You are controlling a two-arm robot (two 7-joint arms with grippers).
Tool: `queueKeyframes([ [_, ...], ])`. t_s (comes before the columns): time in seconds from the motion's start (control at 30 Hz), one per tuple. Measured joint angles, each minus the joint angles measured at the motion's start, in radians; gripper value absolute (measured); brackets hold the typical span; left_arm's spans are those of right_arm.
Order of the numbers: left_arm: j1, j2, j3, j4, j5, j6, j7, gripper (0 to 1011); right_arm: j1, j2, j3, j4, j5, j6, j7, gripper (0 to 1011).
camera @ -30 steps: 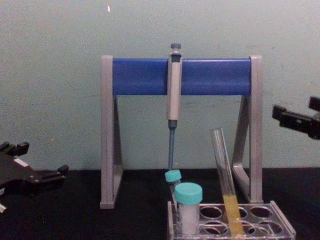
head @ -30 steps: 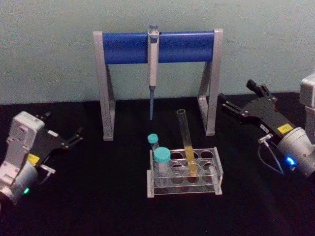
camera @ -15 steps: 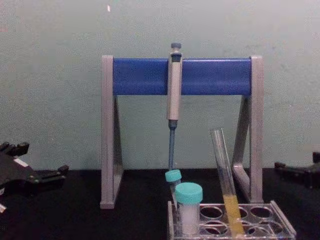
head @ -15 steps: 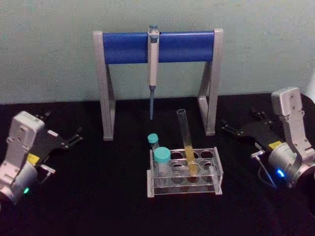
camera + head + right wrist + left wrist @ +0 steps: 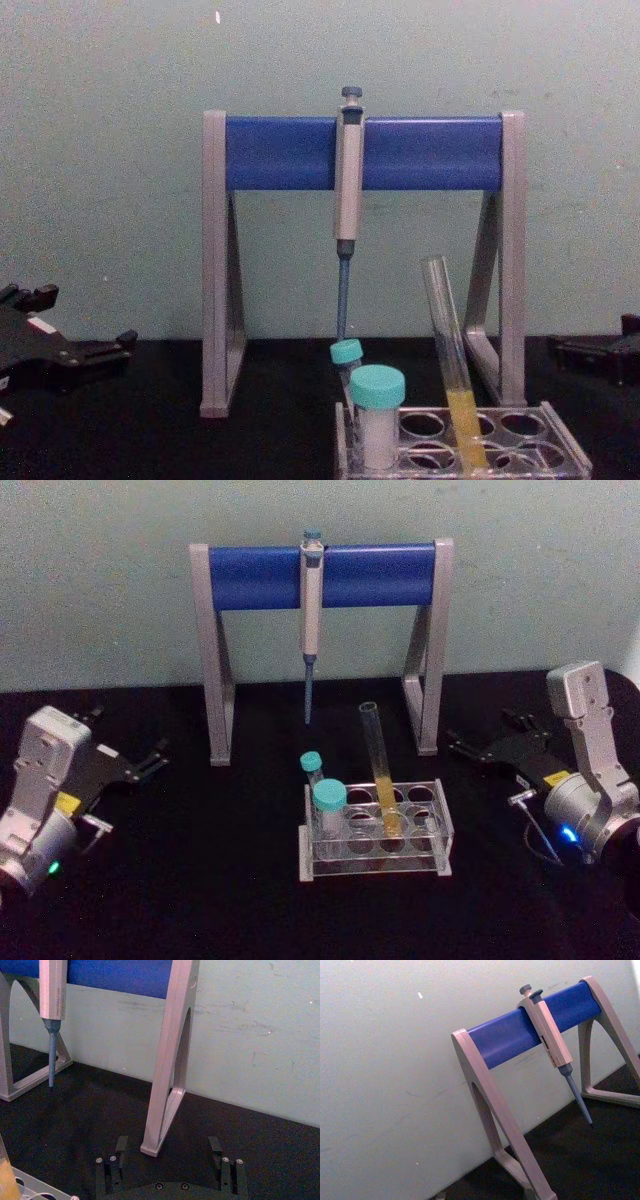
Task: Pick up the test tube from the test tube rack, shake it, then place it back into the test tube rack.
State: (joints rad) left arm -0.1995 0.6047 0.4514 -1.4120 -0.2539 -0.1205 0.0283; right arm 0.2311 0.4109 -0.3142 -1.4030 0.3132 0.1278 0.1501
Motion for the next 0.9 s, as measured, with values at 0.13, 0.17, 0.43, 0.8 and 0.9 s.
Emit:
queueKeyframes([
  [0.13, 0.0, 0.0, 0.0, 0.0, 0.0, 0.0, 0.0, 1001, -0.001, 0.0, 0.0, -0.002, 0.0, -0.001, -0.002, 1000],
  [0.17, 0.0, 0.0, 0.0, 0.0, 0.0, 0.0, 0.0, 1001, -0.001, 0.0, 0.0, -0.002, 0.0, -0.001, -0.003, 1000],
  [0.43, 0.0, 0.0, 0.0, 0.0, 0.0, 0.0, 0.0, 1001, -0.002, 0.001, 0.0, -0.005, 0.0, -0.002, -0.005, 1000],
  [0.8, 0.0, 0.0, 0.0, 0.0, 0.0, 0.0, 0.0, 1001, -0.003, 0.001, 0.0, -0.006, 0.0, -0.004, -0.006, 1000],
  [0.9, 0.0, 0.0, 0.0, 0.0, 0.0, 0.0, 0.0, 1001, -0.003, 0.001, 0.0, -0.006, 0.0, -0.004, -0.006, 1000],
])
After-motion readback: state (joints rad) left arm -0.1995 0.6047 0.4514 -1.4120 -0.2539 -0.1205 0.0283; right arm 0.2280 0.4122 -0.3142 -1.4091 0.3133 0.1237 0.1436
